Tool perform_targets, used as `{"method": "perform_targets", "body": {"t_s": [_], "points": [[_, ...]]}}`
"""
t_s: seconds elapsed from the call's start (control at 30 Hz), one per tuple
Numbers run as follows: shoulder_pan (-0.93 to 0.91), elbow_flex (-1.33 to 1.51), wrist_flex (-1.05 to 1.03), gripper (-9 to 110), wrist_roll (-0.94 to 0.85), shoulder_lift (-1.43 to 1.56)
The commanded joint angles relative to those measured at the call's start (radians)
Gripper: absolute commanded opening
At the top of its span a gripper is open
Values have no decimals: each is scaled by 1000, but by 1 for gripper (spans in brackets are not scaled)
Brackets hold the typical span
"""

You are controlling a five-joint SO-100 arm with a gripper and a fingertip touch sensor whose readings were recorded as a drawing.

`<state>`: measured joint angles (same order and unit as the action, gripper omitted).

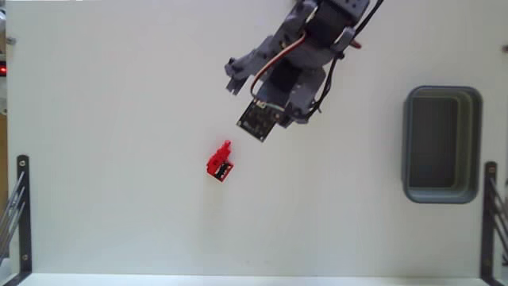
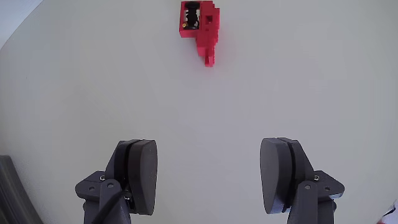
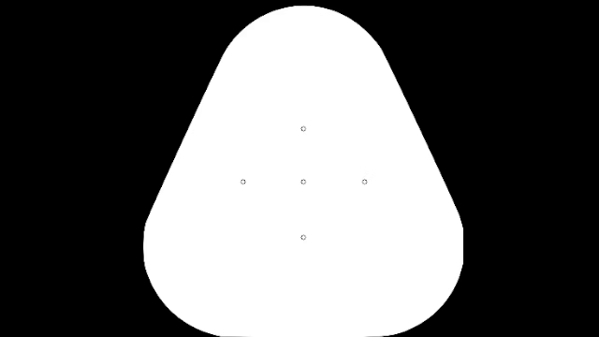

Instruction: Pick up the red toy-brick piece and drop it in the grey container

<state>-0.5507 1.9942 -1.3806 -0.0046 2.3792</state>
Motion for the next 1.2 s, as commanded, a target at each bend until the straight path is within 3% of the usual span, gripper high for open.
{"method": "perform_targets", "body": {"t_s": [0.0,1.17], "points": [[-18,-13,48,110,5,-14],[-18,-194,294,110,5,-441]]}}
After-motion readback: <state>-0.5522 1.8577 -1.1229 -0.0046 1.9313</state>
